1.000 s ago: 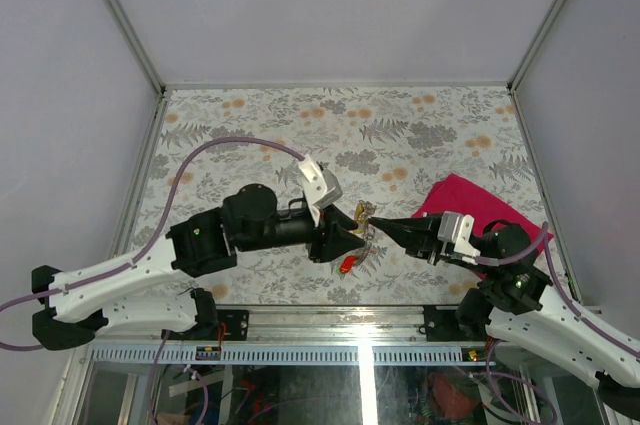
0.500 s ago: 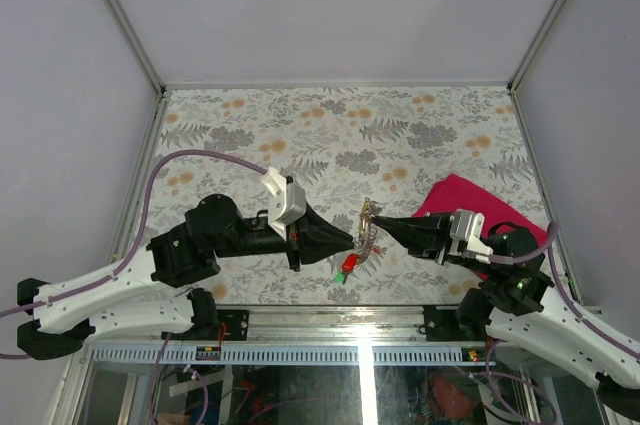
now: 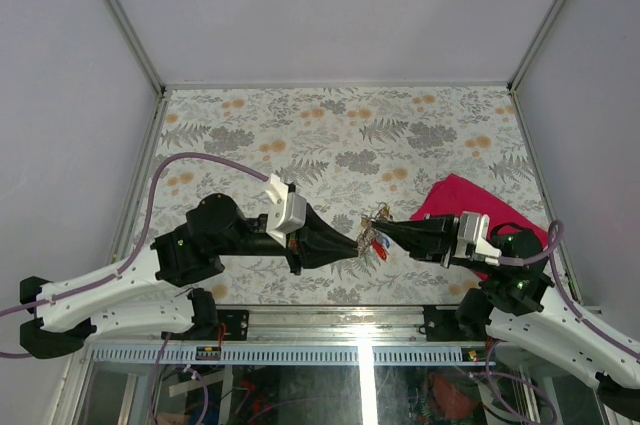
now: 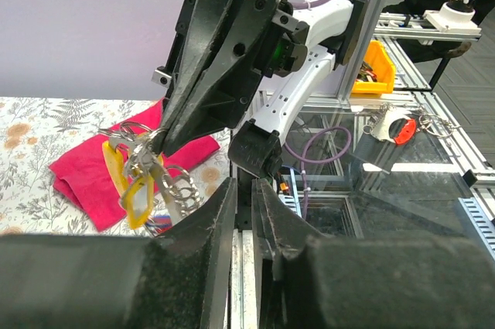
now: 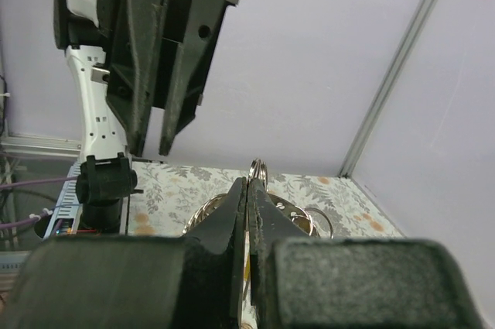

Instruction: Put the keys on the keyring

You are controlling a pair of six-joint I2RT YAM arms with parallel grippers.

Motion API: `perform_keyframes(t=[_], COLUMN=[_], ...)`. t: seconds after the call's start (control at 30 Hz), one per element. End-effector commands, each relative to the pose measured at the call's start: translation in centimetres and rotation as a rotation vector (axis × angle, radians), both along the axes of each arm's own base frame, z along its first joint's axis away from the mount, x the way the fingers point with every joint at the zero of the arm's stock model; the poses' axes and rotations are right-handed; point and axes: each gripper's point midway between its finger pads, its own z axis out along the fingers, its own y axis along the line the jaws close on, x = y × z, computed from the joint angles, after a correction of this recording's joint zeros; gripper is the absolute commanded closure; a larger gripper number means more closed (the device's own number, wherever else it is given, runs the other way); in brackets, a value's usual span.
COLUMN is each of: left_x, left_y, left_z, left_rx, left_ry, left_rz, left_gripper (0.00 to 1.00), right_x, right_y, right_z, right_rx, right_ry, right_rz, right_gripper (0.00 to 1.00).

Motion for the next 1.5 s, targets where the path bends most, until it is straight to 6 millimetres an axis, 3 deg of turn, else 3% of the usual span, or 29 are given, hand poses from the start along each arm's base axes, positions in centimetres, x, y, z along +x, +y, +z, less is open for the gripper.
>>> perform_keyframes(t=[0.0,1.47], left_x=[0.4,1.6], left_y=[-0.1,-0.5], left_z=[1.7,1.4], left_rx=[-0.062,-0.049], left_ry=[-0.056,-0.044], left_rz=[0.023,0.08], left_gripper=[0.84,0.78], right_x=[-2.0,-4.6], right_y=[-0.9,-0.2], right_z=[3.8,4.6], right_rx=[0.113,0.097], right_ry=[-0.102,-0.124], right_rz=[0.064,0.223], right_gripper=[1.0,1.0])
